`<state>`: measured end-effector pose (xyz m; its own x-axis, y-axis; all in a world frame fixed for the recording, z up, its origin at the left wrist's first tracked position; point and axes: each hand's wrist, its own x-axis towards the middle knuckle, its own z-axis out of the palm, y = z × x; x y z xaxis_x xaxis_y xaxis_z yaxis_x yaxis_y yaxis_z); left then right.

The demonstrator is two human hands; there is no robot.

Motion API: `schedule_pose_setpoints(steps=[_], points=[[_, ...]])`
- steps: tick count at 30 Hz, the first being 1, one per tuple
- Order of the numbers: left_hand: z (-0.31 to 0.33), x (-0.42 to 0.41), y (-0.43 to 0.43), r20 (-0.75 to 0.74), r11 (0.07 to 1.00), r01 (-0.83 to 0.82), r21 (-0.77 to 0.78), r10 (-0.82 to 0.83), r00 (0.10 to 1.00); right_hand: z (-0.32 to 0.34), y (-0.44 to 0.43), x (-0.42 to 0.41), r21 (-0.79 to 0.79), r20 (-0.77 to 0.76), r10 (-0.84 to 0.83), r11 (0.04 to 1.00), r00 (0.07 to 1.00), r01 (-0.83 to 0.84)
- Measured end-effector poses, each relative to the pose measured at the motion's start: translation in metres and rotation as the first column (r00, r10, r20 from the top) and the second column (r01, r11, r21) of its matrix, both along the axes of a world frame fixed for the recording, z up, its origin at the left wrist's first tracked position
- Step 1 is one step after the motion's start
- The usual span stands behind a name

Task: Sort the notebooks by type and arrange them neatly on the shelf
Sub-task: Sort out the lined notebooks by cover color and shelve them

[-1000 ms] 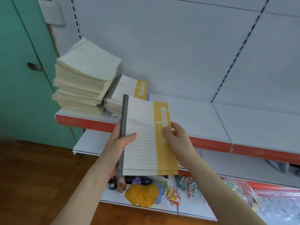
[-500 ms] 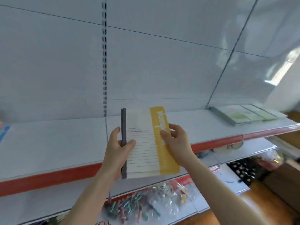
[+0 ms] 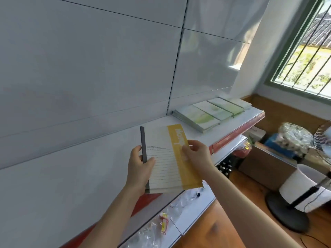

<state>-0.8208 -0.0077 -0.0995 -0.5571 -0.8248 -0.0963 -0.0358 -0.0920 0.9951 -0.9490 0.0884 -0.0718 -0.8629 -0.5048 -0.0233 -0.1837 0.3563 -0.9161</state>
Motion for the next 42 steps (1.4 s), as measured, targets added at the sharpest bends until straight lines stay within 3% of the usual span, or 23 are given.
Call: schedule_pose_setpoints(steps=[3, 10, 18, 24, 28, 31, 33, 36, 42], points=[[-0.007, -0.043, -0.024, 0.041, 0.999, -0.030, 0.016, 0.029, 0.999, -0.003, -0.027, -0.041, 0.067, -0.031, 0.007, 0.998, 1.000, -0.005], [-0.032, -0.121, -0.066, 0.155, 0.984, -0.137, -0.117, 0.155, 0.976, -0.020, -0.088, -0.121, 0.216, -0.114, 0.061, 0.976, 0.992, -0.035], [-0.048, -0.179, -0.077, 0.242, 0.936, -0.282, -0.210, 0.329, 0.913, -0.040, -0.135, -0.191, 0.323, -0.135, 0.277, 0.920, 0.951, -0.222], [-0.052, -0.202, -0.071, 0.348, 0.880, -0.262, -0.396, 0.408, 0.844, -0.059, -0.154, -0.220, 0.439, -0.246, 0.413, 0.854, 0.877, -0.280], [-0.052, -0.190, -0.075, 0.583, 0.810, -0.014, -0.586, 0.433, 0.687, -0.048, -0.159, -0.222, 0.702, -0.339, 0.636, 0.662, 0.693, -0.264], [-0.042, -0.160, -0.076, 0.679, 0.731, 0.189, -0.656, 0.462, 0.571, -0.026, -0.174, -0.208, 0.668, -0.403, 0.752, 0.631, 0.521, -0.395], [-0.036, -0.129, -0.076, 0.634, 0.627, 0.231, -0.744, 0.553, 0.541, -0.012, -0.193, -0.184, 0.625, -0.458, 0.793, 0.609, 0.402, -0.488], [-0.018, -0.060, -0.073, 0.676, 0.628, 0.261, -0.733, 0.628, 0.386, 0.006, -0.222, -0.123, 0.626, -0.494, 0.833, 0.540, 0.251, -0.562], [0.016, 0.118, -0.037, 0.572, 0.560, 0.113, -0.821, 0.807, 0.147, 0.027, -0.240, 0.066, 0.600, -0.543, 0.839, 0.391, 0.003, -0.698]])
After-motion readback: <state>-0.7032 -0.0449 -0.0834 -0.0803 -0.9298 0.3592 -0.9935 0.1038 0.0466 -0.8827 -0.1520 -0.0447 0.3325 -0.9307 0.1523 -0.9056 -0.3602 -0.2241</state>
